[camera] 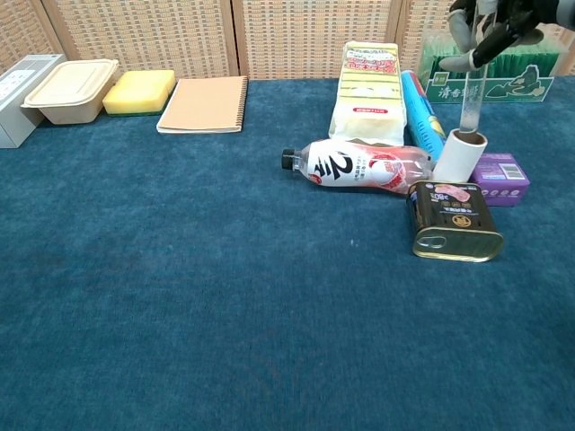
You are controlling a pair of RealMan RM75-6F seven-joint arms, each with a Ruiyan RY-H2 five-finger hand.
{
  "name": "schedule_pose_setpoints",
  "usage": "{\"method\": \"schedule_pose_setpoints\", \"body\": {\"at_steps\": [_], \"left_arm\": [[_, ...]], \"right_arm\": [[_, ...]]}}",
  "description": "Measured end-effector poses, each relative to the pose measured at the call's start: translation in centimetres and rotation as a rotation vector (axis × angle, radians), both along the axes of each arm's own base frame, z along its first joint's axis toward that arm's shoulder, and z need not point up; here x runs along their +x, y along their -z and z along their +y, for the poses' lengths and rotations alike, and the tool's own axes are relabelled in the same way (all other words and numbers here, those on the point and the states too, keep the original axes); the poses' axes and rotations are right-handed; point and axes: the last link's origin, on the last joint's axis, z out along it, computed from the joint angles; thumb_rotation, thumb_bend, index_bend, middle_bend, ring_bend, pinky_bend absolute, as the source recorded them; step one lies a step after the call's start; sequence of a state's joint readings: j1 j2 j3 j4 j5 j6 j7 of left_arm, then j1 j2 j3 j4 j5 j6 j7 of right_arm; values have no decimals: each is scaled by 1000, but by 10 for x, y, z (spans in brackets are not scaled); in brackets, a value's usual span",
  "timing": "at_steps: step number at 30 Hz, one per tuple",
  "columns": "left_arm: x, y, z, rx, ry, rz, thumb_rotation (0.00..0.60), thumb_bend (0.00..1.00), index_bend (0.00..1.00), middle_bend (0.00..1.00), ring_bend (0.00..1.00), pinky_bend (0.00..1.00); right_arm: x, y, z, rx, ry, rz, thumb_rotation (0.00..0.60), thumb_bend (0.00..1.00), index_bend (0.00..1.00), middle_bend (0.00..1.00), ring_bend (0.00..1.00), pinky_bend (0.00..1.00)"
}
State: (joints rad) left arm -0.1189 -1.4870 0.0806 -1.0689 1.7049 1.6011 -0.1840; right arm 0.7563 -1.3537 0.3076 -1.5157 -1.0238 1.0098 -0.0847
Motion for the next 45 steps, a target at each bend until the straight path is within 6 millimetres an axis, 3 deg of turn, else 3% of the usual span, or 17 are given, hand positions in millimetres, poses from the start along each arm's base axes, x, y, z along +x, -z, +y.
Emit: {"method": "schedule_pose_setpoints", "body": {"at_steps": [28,45], "left_arm": [[-1,1,0,-12,-6,-3,600,355,288,136,45,267],[-2,0,1,1,-6,1,600,355,289,136,45,267]], "right_arm": [[-5,21,-1,32,-3,-17,600,341,750,877,873,849],[-21,36,-3,40,6,7,600,339,739,838,827,792]]}}
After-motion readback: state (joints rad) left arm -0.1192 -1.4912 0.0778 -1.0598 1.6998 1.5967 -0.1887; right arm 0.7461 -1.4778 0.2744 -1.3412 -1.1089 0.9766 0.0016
